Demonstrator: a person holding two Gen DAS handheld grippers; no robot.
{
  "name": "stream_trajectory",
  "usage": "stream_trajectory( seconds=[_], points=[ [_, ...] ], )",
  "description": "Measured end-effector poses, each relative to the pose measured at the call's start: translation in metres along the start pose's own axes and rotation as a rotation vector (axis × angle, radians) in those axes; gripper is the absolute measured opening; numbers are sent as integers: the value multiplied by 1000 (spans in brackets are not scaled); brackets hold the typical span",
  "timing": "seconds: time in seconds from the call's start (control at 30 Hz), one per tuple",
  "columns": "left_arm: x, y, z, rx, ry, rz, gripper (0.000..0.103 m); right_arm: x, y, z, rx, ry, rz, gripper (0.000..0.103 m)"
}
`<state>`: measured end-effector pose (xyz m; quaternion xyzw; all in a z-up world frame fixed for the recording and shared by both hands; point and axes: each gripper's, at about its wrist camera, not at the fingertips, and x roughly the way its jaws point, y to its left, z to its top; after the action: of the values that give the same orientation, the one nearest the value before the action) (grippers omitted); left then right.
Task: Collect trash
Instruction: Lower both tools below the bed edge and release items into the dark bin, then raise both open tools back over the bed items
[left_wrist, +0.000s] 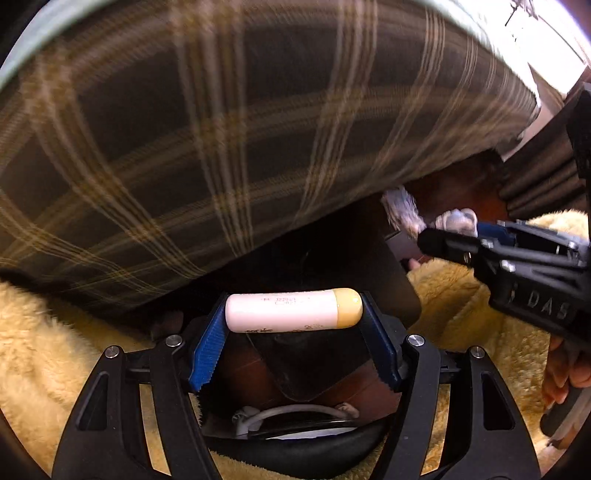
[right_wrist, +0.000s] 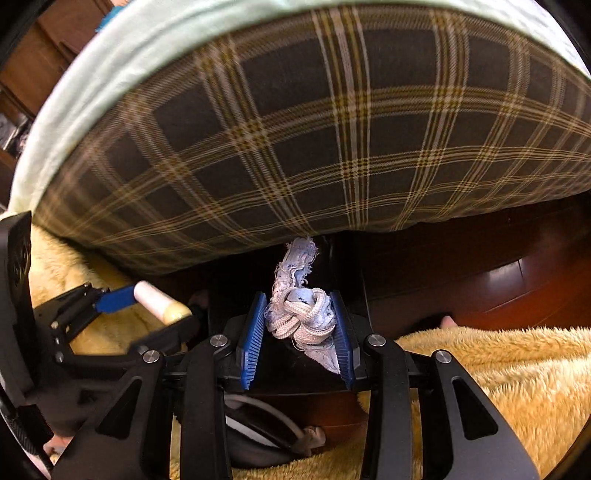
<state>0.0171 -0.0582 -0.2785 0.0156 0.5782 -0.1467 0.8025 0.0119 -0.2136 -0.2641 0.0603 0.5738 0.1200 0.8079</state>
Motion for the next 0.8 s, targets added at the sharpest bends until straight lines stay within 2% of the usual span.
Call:
stream_trajectory(
  seconds=[0.3, 0.4, 0.57, 0.67, 0.8],
  points=[
    [-10, -12, -5, 11, -16, 45, 65, 8, -5, 5, 0, 3, 15, 45],
    [-14, -16, -4, 15, -31, 48, 75, 1, -3, 9, 3, -10, 14, 58],
    [-26, -21, 0, 27, -55, 56, 83, -17, 1, 17, 5, -41, -9, 61],
    [-34, -23, 1, 25, -70, 51, 84, -30, 2, 19, 11, -68, -16, 62],
    [-56, -29, 6, 37, -128, 65, 85, -54, 2, 25, 18, -121, -17, 63]
  ],
)
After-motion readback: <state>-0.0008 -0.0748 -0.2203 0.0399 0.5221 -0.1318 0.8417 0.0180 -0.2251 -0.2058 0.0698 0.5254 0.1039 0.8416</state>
